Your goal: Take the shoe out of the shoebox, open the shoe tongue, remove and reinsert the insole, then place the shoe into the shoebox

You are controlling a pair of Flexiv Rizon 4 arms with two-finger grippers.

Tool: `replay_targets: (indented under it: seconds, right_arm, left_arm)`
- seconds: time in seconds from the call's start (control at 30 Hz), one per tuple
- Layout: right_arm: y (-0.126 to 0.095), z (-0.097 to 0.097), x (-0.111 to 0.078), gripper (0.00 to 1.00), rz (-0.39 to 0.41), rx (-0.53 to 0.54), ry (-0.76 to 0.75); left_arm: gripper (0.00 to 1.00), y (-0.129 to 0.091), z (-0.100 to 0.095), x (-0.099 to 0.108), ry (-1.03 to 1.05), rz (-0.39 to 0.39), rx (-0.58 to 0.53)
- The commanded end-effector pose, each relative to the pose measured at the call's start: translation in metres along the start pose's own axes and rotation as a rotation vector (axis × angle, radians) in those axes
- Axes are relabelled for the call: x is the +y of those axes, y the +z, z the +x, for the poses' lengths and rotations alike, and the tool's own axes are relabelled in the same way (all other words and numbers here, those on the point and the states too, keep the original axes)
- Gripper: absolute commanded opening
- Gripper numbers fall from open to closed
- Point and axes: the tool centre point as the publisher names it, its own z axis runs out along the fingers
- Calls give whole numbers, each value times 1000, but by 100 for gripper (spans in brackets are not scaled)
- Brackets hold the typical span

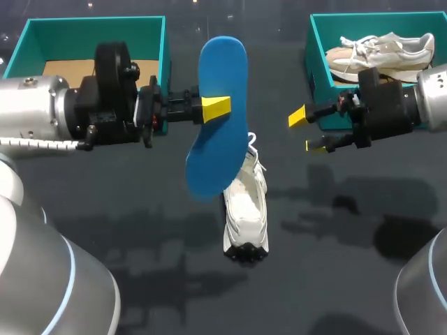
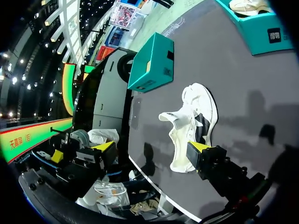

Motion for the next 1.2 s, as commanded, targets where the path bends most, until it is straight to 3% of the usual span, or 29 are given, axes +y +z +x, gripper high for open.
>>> replay_targets:
  seconds: [0.03,0.17,0.23,0.3,0.7,0.9,0.97,1.0,1.2]
  right_arm:
    - [5,8,12,100,31,25,35]
    - [5,17,16,100,36,48,61]
    - [5,22,18,100,50,73,82]
    - [5,26,21,100,66,93,120]
    - [6,27,22,100,67,66,127]
    - [7,32,24,100,71,88,129]
    - [8,37,26,100,73,110,125]
    - [8,39,26,100,73,112,124]
    - [11,49,28,100,67,134,148]
  left_arm:
    - [0,-2,-17,6,264,23,42]
    - [0,-6,-35,10,426,-5,47]
    - [0,-8,-43,11,475,24,75]
    - [0,-12,-49,16,648,-20,116]
    - [0,-12,-49,16,648,-20,116]
    - [0,-14,-63,39,981,-80,149]
    - [0,-15,-67,44,1070,-51,172]
    - [0,-15,-69,48,1138,-73,178]
    - [0,-14,-73,66,1464,55,201]
